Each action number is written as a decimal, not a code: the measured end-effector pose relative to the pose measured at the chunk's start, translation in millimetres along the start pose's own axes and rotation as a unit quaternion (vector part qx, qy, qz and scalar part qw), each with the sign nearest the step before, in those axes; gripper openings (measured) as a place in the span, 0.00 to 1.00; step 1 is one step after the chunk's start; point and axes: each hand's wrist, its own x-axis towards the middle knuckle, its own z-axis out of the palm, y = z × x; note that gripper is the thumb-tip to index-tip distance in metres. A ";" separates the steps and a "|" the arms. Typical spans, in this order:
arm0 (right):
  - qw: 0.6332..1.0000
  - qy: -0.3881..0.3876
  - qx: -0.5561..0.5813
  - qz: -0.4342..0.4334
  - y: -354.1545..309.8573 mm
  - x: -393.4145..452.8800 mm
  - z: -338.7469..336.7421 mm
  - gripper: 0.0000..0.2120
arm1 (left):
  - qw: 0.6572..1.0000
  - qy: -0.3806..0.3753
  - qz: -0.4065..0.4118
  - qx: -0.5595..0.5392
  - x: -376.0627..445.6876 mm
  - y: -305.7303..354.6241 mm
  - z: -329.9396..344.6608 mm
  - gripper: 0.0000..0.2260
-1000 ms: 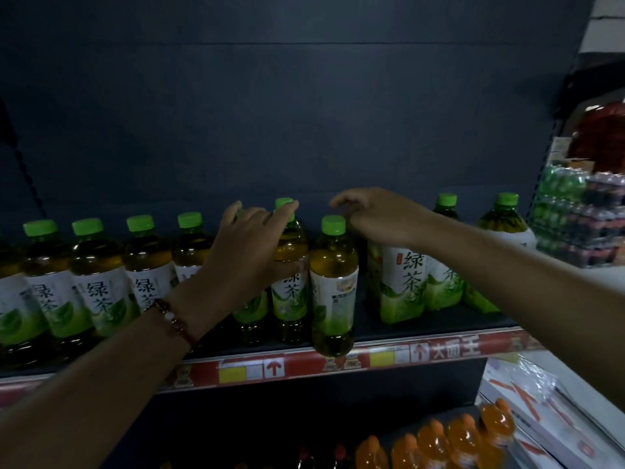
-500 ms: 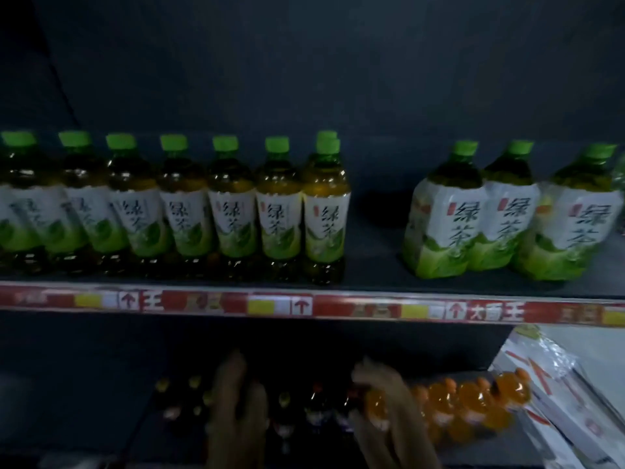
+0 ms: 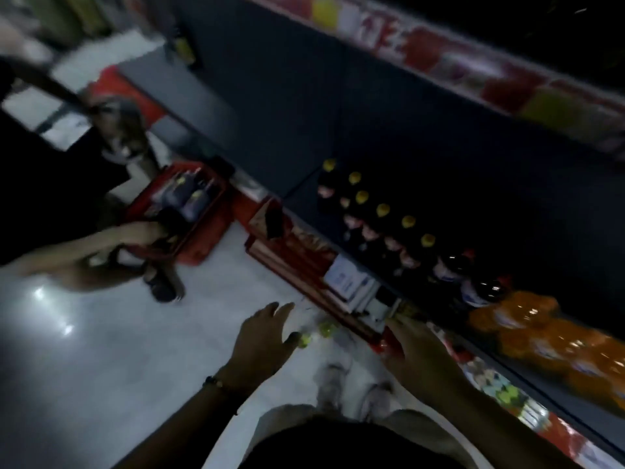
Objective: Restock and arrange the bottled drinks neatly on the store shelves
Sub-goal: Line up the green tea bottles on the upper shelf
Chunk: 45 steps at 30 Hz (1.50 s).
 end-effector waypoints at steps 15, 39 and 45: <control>0.963 -0.204 -0.170 -0.044 34.7 199.4 290.6 0.29 | 0.960 -0.117 -0.242 -0.076 -1.5 -157.7 269.2 0.22; 0.942 -0.087 -0.029 -0.324 41.9 410.1 512.2 0.25 | 0.484 -0.095 -0.437 -0.752 172.2 -295.8 441.4 0.21; 0.884 -0.141 -0.053 -0.443 -73.7 246.2 324.9 0.34 | 0.270 -0.145 -0.306 -0.901 67.8 -233.5 251.0 0.30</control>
